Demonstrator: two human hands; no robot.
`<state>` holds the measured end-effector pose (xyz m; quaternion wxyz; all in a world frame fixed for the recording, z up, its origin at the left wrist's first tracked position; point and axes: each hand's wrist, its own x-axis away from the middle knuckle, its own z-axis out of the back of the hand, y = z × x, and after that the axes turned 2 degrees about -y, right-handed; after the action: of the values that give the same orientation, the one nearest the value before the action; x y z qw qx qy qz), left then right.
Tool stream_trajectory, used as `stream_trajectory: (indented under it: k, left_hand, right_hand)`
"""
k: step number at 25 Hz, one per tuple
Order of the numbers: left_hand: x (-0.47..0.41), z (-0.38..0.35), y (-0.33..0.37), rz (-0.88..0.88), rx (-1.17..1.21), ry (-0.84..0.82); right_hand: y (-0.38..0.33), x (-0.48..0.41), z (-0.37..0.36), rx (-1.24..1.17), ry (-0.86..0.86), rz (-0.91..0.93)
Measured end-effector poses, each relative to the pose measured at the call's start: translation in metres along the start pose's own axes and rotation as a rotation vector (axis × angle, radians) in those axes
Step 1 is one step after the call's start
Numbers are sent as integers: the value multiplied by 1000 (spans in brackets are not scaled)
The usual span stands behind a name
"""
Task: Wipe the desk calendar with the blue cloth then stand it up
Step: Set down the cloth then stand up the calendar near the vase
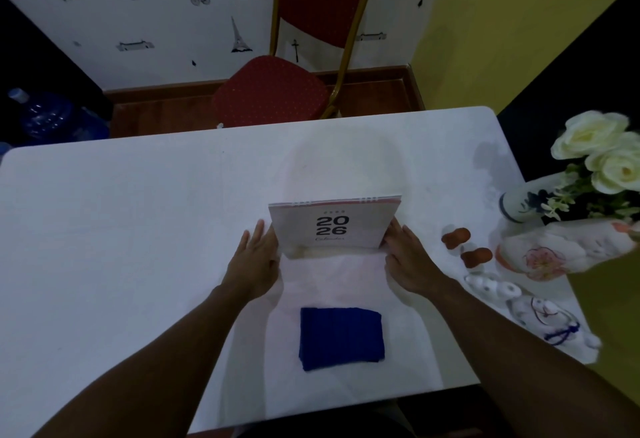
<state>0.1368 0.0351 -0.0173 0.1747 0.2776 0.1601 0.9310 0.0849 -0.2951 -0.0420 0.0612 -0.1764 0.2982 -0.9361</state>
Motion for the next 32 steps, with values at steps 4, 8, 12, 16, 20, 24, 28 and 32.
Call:
stream_trajectory:
  k: [4,8,12,16,20,24,28,32]
  left_hand:
    - [-3,-3,-4,6,-150,-28]
    - [-3,-8,-2,20,-195,-56]
    - [2,-11,1,29,-219,-65]
    - [11,-15,4,28,-221,-81]
    - [10,-14,5,24,-254,-117]
    - [10,-9,3,28,-203,-135]
    - [13,-1,11,21,199,-43]
    - [26,11,21,6,523,55]
  right_hand:
    - [11,1,4,305,-22,35]
    - [8,-1,2,428,-50,-11]
    - [1,4,-10,505,-14,-92]
    - [3,12,-16,494,-21,-113]
    - [3,10,-16,411,-30,-137]
    - [-1,11,-12,354,-42,-146]
    - [-8,14,-6,383,-78,-131]
    - [-13,24,-4,181,-45,-162]
